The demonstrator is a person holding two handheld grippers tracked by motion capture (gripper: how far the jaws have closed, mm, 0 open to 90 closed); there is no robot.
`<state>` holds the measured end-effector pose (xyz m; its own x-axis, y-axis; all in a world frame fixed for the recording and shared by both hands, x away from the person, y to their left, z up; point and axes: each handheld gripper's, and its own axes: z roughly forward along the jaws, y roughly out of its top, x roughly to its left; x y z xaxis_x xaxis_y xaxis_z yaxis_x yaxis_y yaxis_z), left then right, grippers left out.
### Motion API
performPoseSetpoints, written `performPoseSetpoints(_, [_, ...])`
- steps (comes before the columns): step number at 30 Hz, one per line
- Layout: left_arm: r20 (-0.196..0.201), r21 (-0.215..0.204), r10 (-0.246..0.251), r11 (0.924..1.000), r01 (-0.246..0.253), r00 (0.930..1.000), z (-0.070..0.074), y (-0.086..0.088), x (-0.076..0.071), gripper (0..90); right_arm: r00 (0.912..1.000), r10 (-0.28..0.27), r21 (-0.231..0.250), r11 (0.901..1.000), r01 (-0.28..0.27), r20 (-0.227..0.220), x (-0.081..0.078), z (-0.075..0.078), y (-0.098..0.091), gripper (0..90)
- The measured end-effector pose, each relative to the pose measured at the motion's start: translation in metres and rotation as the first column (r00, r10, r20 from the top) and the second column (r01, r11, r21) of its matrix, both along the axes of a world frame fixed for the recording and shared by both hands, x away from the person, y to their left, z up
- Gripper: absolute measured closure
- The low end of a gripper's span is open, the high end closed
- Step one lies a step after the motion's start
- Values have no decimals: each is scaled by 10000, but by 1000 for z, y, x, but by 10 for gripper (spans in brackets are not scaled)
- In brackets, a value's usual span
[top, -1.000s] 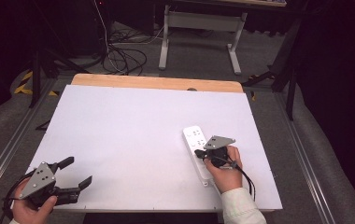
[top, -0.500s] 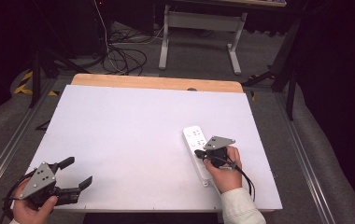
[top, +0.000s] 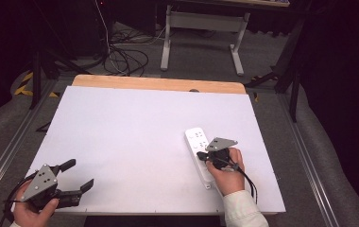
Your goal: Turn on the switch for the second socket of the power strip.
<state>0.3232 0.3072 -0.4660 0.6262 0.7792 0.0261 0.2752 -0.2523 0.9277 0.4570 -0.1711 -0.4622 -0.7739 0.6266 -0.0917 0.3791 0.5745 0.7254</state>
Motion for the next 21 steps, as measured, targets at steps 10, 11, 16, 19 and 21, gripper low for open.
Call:
performPoseSetpoints(10, [-45, -12, 6, 10000, -6, 10000, -1, 0, 0, 113, 10000, -67, -148, 9999, 67, -26, 0, 1, 2, 900])
performPoseSetpoints(11, [-59, -65, -8, 10000, 7, 10000, -1, 0, 0, 113, 10000, -81, -142, 9999, 80, -21, 0, 1, 2, 900])
performPoseSetpoints(16, [-34, 27, -36, 10000, 36, 10000, -1, 0, 1, 113, 9999, -63, 30, 10000, 63, 99, -1, 1, 1, 900])
performPoseSetpoints(19, [-63, -32, -19, 10000, 19, 10000, -1, 0, 1, 113, 9999, -82, 309, 9995, 78, 110, -1, 0, -1, 900])
performPoseSetpoints(21, [-60, -33, -20, 10000, 20, 10000, -1, 0, 1, 113, 9998, -67, 350, 9994, 60, 212, -2, 1, -2, 900])
